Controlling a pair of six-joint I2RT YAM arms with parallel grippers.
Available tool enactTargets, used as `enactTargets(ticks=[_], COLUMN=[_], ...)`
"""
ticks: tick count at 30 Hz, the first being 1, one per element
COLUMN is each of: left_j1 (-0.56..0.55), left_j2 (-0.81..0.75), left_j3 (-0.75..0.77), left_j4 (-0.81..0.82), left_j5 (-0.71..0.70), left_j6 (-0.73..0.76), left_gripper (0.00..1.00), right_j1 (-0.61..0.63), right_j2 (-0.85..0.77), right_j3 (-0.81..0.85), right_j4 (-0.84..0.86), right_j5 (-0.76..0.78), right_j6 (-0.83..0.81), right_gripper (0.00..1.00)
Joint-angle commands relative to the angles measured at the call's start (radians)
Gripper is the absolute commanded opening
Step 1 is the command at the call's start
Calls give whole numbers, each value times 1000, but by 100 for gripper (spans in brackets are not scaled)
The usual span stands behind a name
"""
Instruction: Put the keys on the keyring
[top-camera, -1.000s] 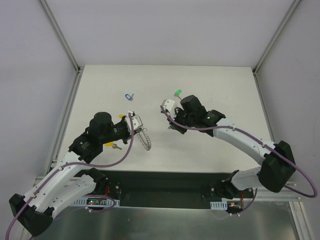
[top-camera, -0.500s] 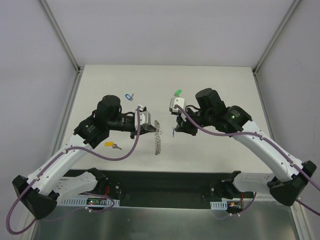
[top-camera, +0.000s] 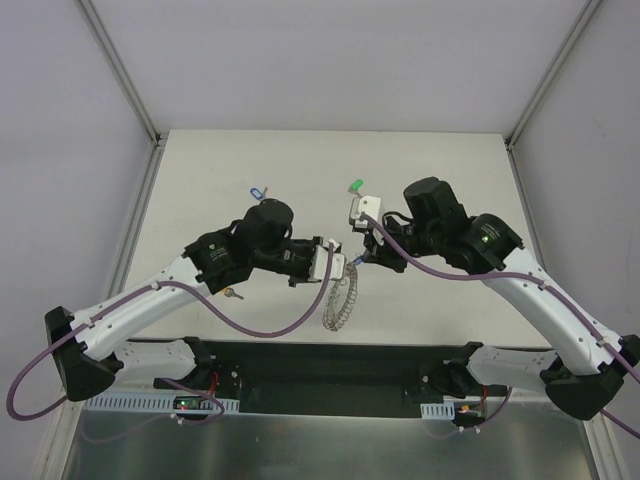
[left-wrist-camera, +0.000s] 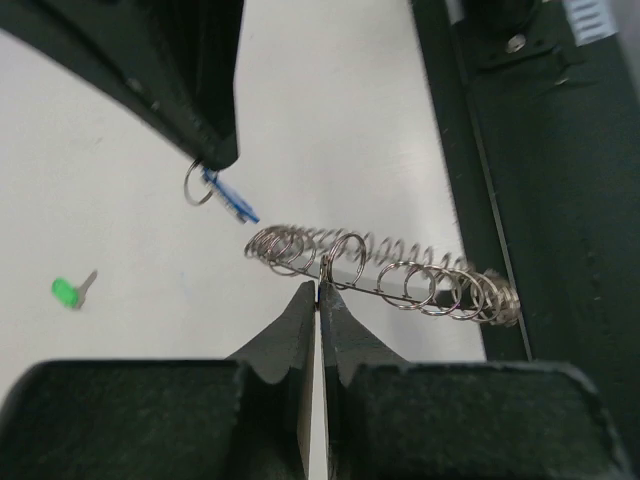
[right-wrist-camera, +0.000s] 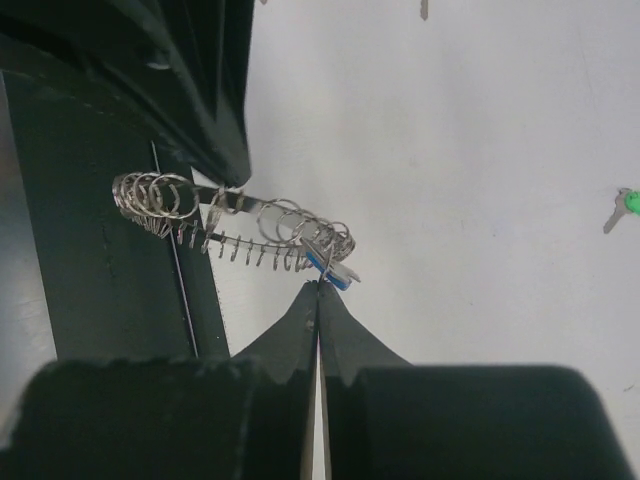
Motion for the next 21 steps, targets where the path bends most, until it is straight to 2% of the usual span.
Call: enactTargets(ticks=[1, 9, 15, 21], left_j1=[-7, -7, -7, -7], left_j2=[29, 25, 13, 8], left_j3=[40, 33, 4, -10], left_j4=[11, 108, 166, 185], left_j5=[-271, -177, -100, -86], left_j6=[62, 16, -6, -9], left_gripper=[0, 0, 0, 0], right_j1=[-11, -17, -17, -29], right_j2=[-40, -35, -26, -11], right_j3=[-33, -37, -66, -80], right_j4=[6, 21, 83, 149], right_j5=[72, -10, 37, 88], right_j6=[-19, -19, -3, 20], right_gripper=[1, 1, 1, 1])
